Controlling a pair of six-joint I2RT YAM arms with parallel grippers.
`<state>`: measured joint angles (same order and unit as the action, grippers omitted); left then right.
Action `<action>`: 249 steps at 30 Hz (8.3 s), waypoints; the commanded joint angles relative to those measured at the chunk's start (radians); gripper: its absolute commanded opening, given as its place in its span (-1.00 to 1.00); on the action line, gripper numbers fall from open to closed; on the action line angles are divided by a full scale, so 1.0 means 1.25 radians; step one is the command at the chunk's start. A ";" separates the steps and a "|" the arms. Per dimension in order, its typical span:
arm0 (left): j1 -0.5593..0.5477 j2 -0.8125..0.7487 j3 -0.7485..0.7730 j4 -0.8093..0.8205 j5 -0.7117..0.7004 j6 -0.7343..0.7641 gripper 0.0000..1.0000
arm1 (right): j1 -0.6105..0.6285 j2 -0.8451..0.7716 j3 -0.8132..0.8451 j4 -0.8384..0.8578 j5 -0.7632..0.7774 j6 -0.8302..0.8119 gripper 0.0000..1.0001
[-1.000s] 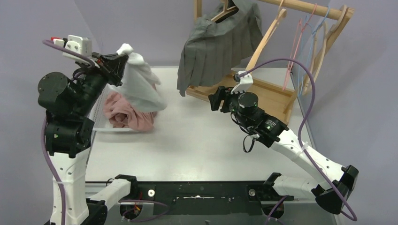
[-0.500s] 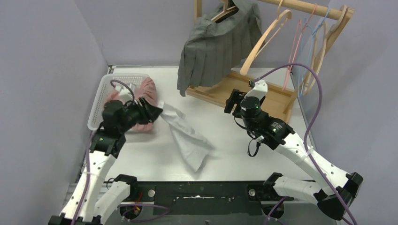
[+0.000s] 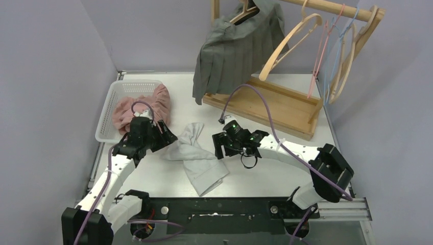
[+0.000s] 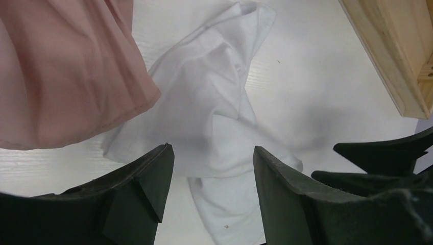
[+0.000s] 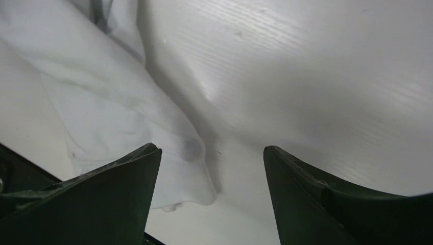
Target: Place the skirt on the hanger
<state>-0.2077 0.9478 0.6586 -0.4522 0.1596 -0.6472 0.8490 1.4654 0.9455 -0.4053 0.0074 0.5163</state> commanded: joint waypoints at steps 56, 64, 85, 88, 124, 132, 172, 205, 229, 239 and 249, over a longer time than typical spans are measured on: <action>0.076 0.008 0.255 0.022 0.071 -0.056 -1.00 | 0.086 -0.214 0.300 -0.489 0.119 -0.201 -0.95; 0.080 -0.249 0.104 -0.305 -0.056 -0.081 -0.15 | 0.326 -0.148 0.163 -0.400 -0.210 -0.169 -0.03; 0.012 0.044 0.105 0.075 0.071 0.077 0.04 | -0.012 -0.081 -0.036 -0.159 0.229 0.197 0.29; -0.047 0.152 0.138 0.130 0.012 0.077 -0.01 | -0.061 -0.055 -0.070 -0.089 0.205 0.168 0.21; -0.101 0.339 0.261 0.235 -0.092 0.124 -0.23 | 0.035 -0.119 -0.093 0.182 0.371 -0.212 0.26; -0.087 0.148 0.259 0.195 -0.103 0.149 -0.14 | 0.117 -0.280 -0.032 0.129 0.365 -0.223 0.35; -0.074 -0.012 0.341 0.135 -0.036 0.109 0.05 | -0.575 -0.125 0.705 -0.238 0.406 -0.268 -0.29; -0.074 -0.040 0.297 0.130 -0.034 0.094 0.05 | -0.682 -0.101 0.802 -0.260 0.208 -0.192 -1.00; -0.074 -0.097 0.228 0.084 0.000 0.042 0.31 | -0.682 -0.531 0.396 -0.422 -0.080 -0.091 -1.00; -0.078 -0.119 0.150 0.127 0.087 -0.011 0.40 | -0.681 -0.670 0.127 -0.435 -0.183 0.018 -1.00; -0.109 -0.065 0.092 0.230 0.125 -0.094 0.39 | -0.678 -0.695 -0.061 -0.358 -0.225 0.067 -1.00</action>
<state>-0.3225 0.8391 0.7879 -0.2993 0.2687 -0.7044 0.0006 0.6113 0.9333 -0.9657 -0.2253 0.5606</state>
